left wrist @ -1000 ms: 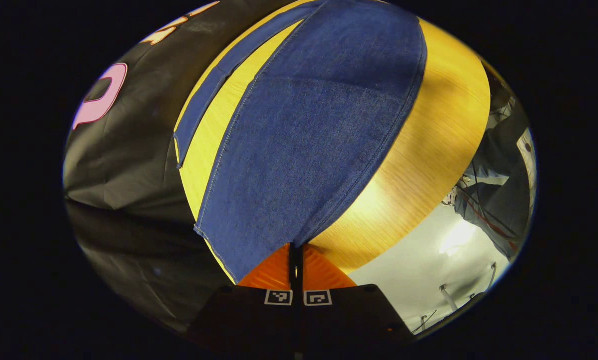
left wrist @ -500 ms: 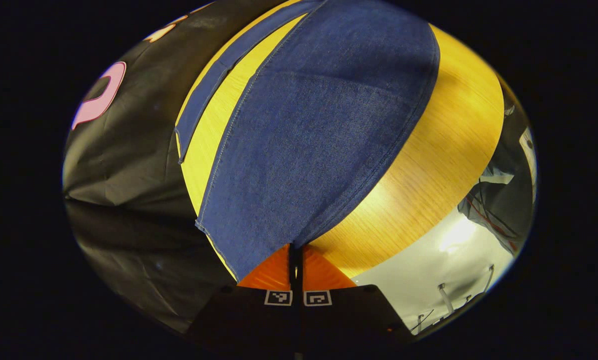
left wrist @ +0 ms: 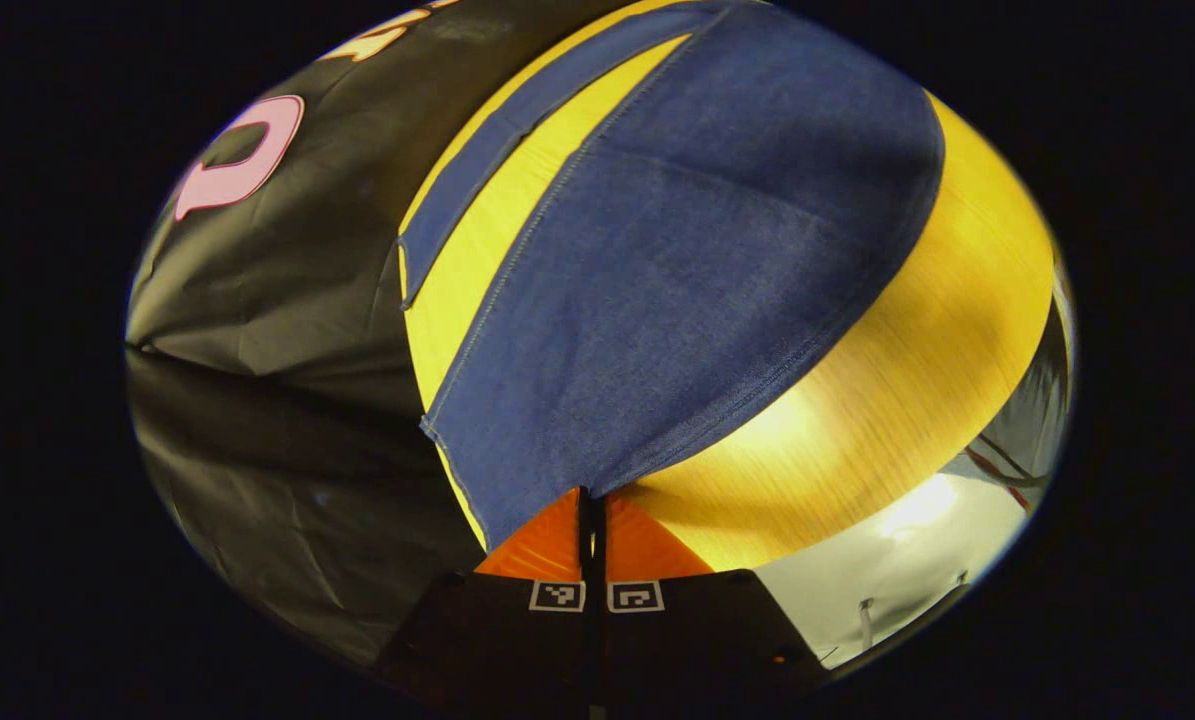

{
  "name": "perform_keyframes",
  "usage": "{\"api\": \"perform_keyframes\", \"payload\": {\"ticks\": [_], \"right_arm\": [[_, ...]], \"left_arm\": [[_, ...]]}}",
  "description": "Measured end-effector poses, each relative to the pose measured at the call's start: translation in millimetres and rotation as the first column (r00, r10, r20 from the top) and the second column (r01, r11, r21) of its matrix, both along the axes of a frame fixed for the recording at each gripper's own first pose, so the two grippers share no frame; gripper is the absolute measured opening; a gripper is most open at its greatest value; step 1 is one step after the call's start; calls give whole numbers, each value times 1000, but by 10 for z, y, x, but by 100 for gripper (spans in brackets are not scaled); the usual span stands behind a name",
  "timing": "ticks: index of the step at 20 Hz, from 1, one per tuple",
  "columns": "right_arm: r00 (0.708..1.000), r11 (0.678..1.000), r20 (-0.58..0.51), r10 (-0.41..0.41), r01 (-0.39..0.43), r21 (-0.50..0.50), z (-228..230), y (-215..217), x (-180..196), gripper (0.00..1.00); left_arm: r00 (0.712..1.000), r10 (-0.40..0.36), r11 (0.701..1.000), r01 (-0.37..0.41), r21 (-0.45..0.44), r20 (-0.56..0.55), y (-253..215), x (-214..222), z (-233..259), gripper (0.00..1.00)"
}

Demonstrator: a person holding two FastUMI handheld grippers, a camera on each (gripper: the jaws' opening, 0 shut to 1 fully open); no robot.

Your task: Grasp the waist and the cuffs of the jeans and fold them to make the two legs overlap; first hold the waist and fold one-third of the jeans toward the cuffs, then hold the cuffs and fold the remaining one-third in the same direction to finish folding.

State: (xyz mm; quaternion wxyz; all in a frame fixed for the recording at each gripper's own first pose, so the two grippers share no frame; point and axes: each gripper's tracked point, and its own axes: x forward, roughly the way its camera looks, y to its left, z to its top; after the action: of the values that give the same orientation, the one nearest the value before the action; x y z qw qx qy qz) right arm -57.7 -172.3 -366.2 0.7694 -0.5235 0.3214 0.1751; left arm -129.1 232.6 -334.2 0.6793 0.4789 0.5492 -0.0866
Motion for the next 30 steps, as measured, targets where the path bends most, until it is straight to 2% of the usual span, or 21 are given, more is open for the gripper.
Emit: {"api": "perform_keyframes", "payload": {"ticks": [3, 5, 8, 13, 16, 20, 24, 27, 30], "right_arm": [[996, 996, 41, -73, 71, 50, 166, 42, 220, 3], [987, 989, 88, -135, 129, 77, 329, 40, 401, 3], [965, 973, 157, -211, 192, 129, 557, 72, 694, 3], [913, 940, 252, -321, 273, 206, 826, 86, 1236, 4], [869, 908, 297, -395, 322, 266, 890, 171, 1564, 3], [841, 894, 328, -430, 344, 288, 870, 221, 1913, 3], [827, 881, 328, -457, 371, 293, 770, 230, 2200, 3], [831, 881, 312, -461, 387, 272, 596, 184, 2415, 3], [835, 881, 295, -465, 403, 247, 373, 154, 2590, 2]], "left_arm": [[997, 16, 1000, -16, -10, 73, -87, 231, 283, 0], [992, 36, 999, -33, -27, 118, -306, 398, 520, 0], [983, 42, 998, -34, -47, 179, -612, 664, 961, 0], [964, 1, 999, 12, -49, 265, -1154, 1019, 1489, 0], [952, 45, 997, -22, -79, 303, -1123, 1307, 1533, 0], [940, 57, 992, -17, -122, 335, -1092, 1853, 1448, 0], [948, 29, 992, 11, -125, 318, -1128, 2329, 1308, 0], [955, -24, 990, 64, -125, 297, -1221, 2760, 1093, 0], [960, -38, 985, 83, -151, 277, -1288, 3126, 785, 0]]}}
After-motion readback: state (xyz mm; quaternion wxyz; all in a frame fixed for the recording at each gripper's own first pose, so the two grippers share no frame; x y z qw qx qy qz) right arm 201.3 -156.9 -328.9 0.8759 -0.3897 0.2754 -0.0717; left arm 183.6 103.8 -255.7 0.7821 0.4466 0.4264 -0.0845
